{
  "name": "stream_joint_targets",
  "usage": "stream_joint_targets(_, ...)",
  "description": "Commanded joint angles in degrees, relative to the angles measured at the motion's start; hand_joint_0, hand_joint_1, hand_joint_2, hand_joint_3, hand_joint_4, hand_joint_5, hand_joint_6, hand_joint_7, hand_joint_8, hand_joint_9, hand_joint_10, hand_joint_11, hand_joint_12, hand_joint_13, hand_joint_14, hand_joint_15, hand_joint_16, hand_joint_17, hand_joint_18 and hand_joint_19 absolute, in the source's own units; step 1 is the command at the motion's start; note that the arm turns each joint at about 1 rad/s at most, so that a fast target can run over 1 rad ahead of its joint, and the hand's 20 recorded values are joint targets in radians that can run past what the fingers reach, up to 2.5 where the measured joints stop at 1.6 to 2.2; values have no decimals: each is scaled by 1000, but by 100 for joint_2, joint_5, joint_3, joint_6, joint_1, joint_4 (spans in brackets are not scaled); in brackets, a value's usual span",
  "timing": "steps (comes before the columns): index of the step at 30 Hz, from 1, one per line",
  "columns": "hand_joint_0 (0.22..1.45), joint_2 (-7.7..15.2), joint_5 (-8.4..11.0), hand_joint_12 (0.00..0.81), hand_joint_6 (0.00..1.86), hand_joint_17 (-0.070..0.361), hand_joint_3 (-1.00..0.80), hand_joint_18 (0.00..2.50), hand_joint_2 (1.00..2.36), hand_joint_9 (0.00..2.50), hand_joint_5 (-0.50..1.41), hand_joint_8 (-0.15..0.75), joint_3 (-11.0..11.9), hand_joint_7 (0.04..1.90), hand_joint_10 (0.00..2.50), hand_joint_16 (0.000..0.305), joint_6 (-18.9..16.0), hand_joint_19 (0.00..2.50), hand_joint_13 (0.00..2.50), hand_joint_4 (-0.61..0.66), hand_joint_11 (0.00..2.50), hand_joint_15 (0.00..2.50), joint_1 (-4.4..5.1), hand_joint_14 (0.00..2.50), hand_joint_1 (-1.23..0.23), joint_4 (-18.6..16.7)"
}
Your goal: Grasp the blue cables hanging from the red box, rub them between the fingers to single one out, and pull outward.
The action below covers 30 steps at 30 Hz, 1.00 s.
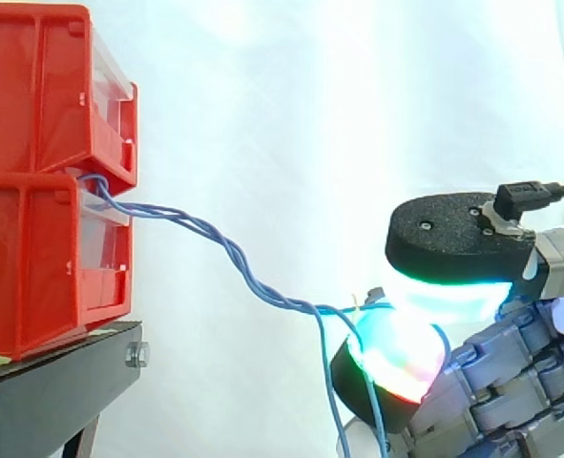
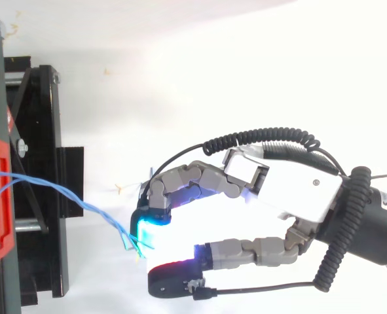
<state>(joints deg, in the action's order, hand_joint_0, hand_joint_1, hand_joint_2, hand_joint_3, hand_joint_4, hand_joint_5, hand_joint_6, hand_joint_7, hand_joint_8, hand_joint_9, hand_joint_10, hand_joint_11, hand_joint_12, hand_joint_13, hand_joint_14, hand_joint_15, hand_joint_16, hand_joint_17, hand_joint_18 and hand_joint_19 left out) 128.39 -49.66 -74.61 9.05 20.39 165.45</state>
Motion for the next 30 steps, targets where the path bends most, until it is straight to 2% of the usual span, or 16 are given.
stream_joint_targets(1, 605, -7, 0, 286, 885, 104, 13, 660, 1000, 766, -74, 204, -1, 1136, 3, 46, 0, 377, 536, -33, 142, 191, 0, 6, -838, -4)
stream_joint_targets(17, 607, 2, 0, 307, 887, 105, 8, 668, 1001, 788, -75, 211, -1, 1124, 5, 47, 0, 384, 607, -34, 168, 291, 0, 10, -840, -4)
stream_joint_targets(30, 619, -7, 9, 301, 880, 104, 41, 701, 1008, 940, -78, 213, -1, 1162, 9, 46, 0, 420, 742, -19, 333, 410, 0, 16, -862, 5)
